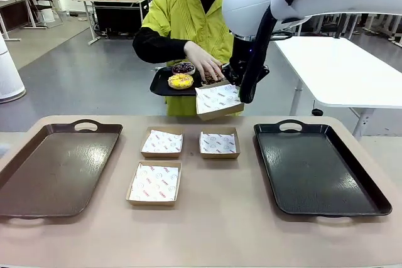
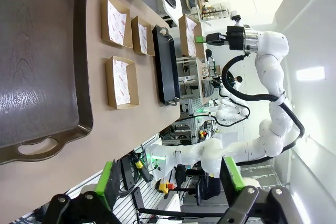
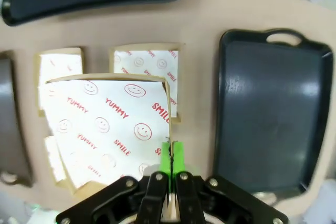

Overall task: Individually package the donuts and arrange them on the tray.
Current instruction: Pick up one Paper togo box, then place the picked Paper togo box on the Handle tray while simultaneously picking up another Paper togo box from the table with the other hand.

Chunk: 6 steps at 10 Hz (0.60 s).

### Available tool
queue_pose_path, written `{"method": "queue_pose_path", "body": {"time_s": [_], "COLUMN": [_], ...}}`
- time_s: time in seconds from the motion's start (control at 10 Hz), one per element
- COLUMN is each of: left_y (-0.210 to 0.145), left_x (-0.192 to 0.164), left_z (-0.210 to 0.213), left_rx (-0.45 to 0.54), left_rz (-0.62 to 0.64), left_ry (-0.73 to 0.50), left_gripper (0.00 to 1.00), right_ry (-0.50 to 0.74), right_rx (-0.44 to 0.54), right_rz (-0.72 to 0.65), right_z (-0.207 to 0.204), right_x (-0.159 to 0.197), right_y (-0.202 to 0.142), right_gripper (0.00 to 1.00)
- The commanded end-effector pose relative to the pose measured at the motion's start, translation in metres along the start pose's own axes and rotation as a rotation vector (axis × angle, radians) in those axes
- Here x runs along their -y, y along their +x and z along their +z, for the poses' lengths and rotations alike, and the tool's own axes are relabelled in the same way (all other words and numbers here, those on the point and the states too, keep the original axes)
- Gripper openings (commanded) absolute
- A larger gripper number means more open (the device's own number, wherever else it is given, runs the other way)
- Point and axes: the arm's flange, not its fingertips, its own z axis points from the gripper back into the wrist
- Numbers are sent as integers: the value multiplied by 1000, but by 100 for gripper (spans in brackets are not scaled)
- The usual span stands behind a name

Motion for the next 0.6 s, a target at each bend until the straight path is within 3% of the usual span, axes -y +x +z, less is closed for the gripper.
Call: {"method": "queue_pose_path", "body": {"time_s": [0.0,0.5], "left_y": [-1,-1], "left_x": [0,0], "left_z": [1,1], "left_rx": [14,14], "left_rz": [-24,-24], "left_ry": [-22,-22], "left_gripper": [100,100], "right_ry": [9,9], "right_rx": [8,8], "right_rz": [3,3], "right_z": [7,7], "right_x": [-4,-4], "right_y": [-10,-10], "right_gripper": [0,0]}}
